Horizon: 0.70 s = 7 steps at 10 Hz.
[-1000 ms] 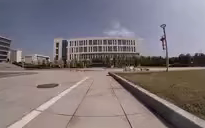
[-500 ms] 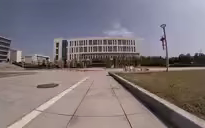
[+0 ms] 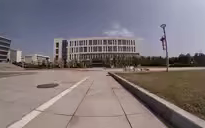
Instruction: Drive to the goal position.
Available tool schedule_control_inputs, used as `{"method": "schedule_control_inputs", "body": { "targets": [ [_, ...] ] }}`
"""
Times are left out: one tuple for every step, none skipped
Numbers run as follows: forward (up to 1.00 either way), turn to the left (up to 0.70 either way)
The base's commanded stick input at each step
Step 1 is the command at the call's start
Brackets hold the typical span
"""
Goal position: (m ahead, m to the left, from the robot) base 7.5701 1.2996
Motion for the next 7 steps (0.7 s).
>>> {"method": "schedule_control_inputs", "body": {
  "targets": [
    [0.04, 0.0],
    [0.04, 0.0],
    [0.04, 0.0],
    [0.04, 0.0],
    [0.04, 0.0],
    [0.04, 0.0],
    [0.04, 0.0]
  ]
}}
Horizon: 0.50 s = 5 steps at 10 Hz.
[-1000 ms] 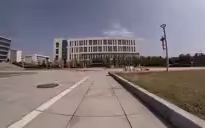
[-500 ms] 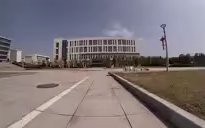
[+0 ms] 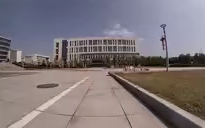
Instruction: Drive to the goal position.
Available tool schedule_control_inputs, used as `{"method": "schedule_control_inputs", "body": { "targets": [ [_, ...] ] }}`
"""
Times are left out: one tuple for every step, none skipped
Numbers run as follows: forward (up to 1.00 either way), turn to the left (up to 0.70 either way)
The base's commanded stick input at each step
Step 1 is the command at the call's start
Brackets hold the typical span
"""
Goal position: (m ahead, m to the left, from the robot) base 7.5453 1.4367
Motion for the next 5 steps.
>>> {"method": "schedule_control_inputs", "body": {
  "targets": [
    [0.04, 0.0],
    [0.04, 0.0],
    [0.04, 0.0],
    [0.04, 0.0],
    [0.04, 0.0]
  ]
}}
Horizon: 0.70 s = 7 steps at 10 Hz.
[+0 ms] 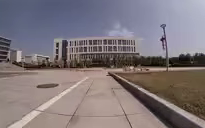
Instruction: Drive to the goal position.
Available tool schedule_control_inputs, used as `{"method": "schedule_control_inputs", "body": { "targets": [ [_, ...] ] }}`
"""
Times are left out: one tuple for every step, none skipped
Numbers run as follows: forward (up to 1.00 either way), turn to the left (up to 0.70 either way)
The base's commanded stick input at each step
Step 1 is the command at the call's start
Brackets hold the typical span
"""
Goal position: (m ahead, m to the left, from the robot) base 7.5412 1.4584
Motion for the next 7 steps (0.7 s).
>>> {"method": "schedule_control_inputs", "body": {
  "targets": [
    [0.04, 0.0],
    [0.04, 0.0],
    [0.05, 0.0],
    [0.04, 0.0],
    [0.04, 0.0],
    [0.04, 0.0],
    [0.04, 0.0]
  ]
}}
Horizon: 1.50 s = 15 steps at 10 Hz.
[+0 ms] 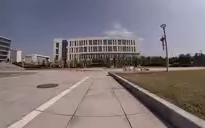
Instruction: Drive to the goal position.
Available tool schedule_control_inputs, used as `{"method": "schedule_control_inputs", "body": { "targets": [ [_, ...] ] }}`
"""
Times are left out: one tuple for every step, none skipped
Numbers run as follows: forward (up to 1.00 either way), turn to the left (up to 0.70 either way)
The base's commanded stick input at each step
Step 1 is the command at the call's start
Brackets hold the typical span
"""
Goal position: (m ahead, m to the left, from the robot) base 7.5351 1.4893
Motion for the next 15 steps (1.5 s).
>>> {"method": "schedule_control_inputs", "body": {
  "targets": [
    [0.05, 0.0],
    [0.04, 0.0],
    [0.04, 0.0],
    [0.04, 0.0],
    [0.04, 0.0],
    [0.04, 0.0],
    [0.04, 0.0],
    [0.04, 0.0],
    [0.04, 0.0],
    [0.04, 0.0],
    [0.04, 0.0],
    [0.04, 0.0],
    [0.04, 0.0],
    [0.04, 0.0],
    [0.04, 0.0]
  ]
}}
